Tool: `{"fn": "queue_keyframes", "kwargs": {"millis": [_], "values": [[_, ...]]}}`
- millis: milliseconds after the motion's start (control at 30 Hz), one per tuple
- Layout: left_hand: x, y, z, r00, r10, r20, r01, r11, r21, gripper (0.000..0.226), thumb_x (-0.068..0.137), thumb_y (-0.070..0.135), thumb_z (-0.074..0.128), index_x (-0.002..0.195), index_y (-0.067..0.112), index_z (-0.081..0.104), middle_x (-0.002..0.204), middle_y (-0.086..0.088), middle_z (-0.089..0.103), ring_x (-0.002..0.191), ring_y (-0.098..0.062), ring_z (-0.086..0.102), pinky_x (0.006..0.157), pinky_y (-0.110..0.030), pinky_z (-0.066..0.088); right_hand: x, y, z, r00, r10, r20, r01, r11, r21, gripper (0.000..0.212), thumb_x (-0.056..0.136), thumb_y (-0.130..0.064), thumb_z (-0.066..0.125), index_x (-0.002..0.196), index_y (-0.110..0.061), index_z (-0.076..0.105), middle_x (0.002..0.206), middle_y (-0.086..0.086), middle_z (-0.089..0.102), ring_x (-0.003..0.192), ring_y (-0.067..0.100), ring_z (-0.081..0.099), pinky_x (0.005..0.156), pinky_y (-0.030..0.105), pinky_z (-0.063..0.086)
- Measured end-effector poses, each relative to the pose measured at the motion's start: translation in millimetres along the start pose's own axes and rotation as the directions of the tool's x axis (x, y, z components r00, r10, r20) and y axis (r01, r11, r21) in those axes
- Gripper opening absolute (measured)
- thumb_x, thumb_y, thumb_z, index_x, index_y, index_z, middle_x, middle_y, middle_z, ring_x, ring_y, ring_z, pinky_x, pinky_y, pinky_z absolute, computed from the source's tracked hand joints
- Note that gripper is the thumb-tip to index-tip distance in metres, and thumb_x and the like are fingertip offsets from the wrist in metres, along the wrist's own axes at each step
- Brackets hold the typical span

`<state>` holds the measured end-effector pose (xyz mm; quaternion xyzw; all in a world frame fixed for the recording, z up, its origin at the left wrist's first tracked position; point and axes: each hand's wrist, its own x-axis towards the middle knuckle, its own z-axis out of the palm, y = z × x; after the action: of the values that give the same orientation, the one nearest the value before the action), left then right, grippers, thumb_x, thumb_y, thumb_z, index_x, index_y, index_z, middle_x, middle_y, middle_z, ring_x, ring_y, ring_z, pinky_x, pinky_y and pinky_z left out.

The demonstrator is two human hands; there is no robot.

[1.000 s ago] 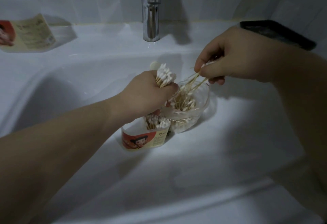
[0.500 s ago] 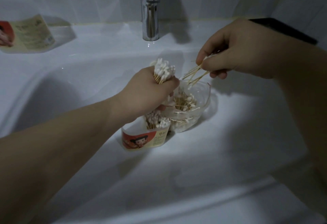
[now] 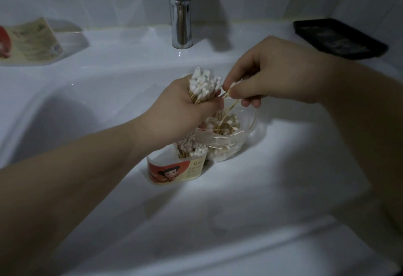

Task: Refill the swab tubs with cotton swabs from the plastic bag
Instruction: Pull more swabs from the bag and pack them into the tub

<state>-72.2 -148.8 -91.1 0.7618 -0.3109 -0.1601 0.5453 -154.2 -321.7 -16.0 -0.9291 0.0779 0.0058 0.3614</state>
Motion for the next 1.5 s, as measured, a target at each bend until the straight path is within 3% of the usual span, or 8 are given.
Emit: {"fn": "queue_keyframes", "kwargs": {"millis": [133, 333, 767, 867, 1067, 1233, 1400, 1500], "values": [[-1, -1, 1, 1.000, 0.018, -0.007, -0.017, 0.991, 0.132, 0.006, 0.094, 0.019, 0.067, 0.093, 0.024, 0.070, 0.081, -0.007, 0.072, 0.070, -0.012, 0.067, 0.067, -0.031, 0.055, 1, 4, -3, 0.998, 0.049, -0.036, -0.047, 0.998, 0.051, 0.012, 0.085, 0.000, 0.077, 0.093, -0.009, 0.078, 0.066, 0.009, 0.074, 0.055, 0.010, 0.069, 0.056, 0.017, 0.055], [-1, 0, 0, 0.998, -0.041, -0.046, 0.044, 0.998, 0.052, 0.010, 0.095, 0.020, 0.066, 0.088, 0.026, 0.071, 0.072, 0.003, 0.071, 0.068, -0.015, 0.068, 0.072, -0.037, 0.059, -3, 2, -10, 0.998, 0.060, -0.031, -0.058, 0.995, 0.075, 0.011, 0.085, 0.002, 0.075, 0.087, -0.009, 0.078, 0.066, 0.009, 0.074, 0.054, 0.009, 0.068, 0.055, 0.014, 0.053], [0, 2, -1, 0.999, 0.010, -0.031, -0.012, 0.998, -0.067, 0.006, 0.095, 0.017, 0.069, 0.100, 0.014, 0.070, 0.106, 0.002, 0.076, 0.096, -0.014, 0.072, 0.073, -0.031, 0.062, -3, 2, -8, 0.993, -0.008, 0.120, 0.007, 1.000, 0.011, 0.016, 0.083, -0.001, 0.078, 0.084, -0.017, 0.080, 0.067, 0.004, 0.075, 0.053, 0.005, 0.065, 0.055, 0.012, 0.050], [-1, 3, -1, 0.999, 0.045, 0.028, -0.043, 0.998, -0.053, 0.012, 0.090, 0.010, 0.074, 0.101, 0.007, 0.071, 0.097, -0.008, 0.075, 0.091, -0.024, 0.073, 0.076, -0.039, 0.063, -3, 2, -4, 0.985, -0.029, 0.170, 0.034, 0.999, -0.022, 0.015, 0.083, -0.006, 0.080, 0.085, -0.021, 0.081, 0.069, -0.001, 0.075, 0.056, 0.006, 0.066, 0.059, 0.012, 0.051], [-3, 3, 2, 0.999, -0.002, -0.032, 0.002, 1.000, -0.002, 0.013, 0.087, 0.005, 0.074, 0.096, 0.014, 0.073, 0.088, -0.009, 0.075, 0.075, -0.015, 0.074, 0.068, -0.031, 0.062, 4, 9, -1, 0.996, 0.001, 0.090, -0.008, 0.997, 0.082, 0.023, 0.082, 0.002, 0.079, 0.098, -0.014, 0.073, 0.081, 0.012, 0.076, 0.068, 0.021, 0.072, 0.064, 0.023, 0.058], [0, 4, -2, 0.993, -0.078, -0.086, 0.070, 0.993, -0.097, 0.008, 0.093, 0.008, 0.068, 0.098, 0.011, 0.073, 0.076, -0.002, 0.072, 0.065, -0.009, 0.067, 0.067, -0.033, 0.061, 4, 12, -8, 1.000, 0.003, 0.013, -0.003, 0.999, 0.036, 0.030, 0.083, -0.005, 0.080, 0.106, -0.022, 0.070, 0.083, 0.003, 0.078, 0.072, 0.020, 0.076, 0.077, 0.035, 0.063], [1, 2, 0, 0.996, -0.067, -0.054, 0.063, 0.995, -0.074, 0.017, 0.097, 0.024, 0.068, 0.096, 0.008, 0.071, 0.073, -0.001, 0.069, 0.069, -0.010, 0.067, 0.072, -0.039, 0.063, 4, 9, -5, 0.997, -0.024, -0.070, 0.040, 0.972, 0.234, 0.025, 0.083, -0.001, 0.080, 0.103, -0.011, 0.070, 0.082, 0.010, 0.078, 0.075, 0.025, 0.077, 0.074, 0.029, 0.063], [1, 3, 1, 0.997, -0.078, -0.015, 0.075, 0.990, -0.117, 0.015, 0.099, 0.024, 0.065, 0.099, 0.010, 0.070, 0.090, -0.007, 0.075, 0.079, -0.013, 0.072, 0.074, -0.039, 0.064, 7, 9, -2, 0.993, -0.015, -0.115, 0.049, 0.955, 0.294, 0.021, 0.083, 0.002, 0.079, 0.097, -0.010, 0.070, 0.081, 0.013, 0.077, 0.074, 0.026, 0.077, 0.070, 0.025, 0.061]]}}
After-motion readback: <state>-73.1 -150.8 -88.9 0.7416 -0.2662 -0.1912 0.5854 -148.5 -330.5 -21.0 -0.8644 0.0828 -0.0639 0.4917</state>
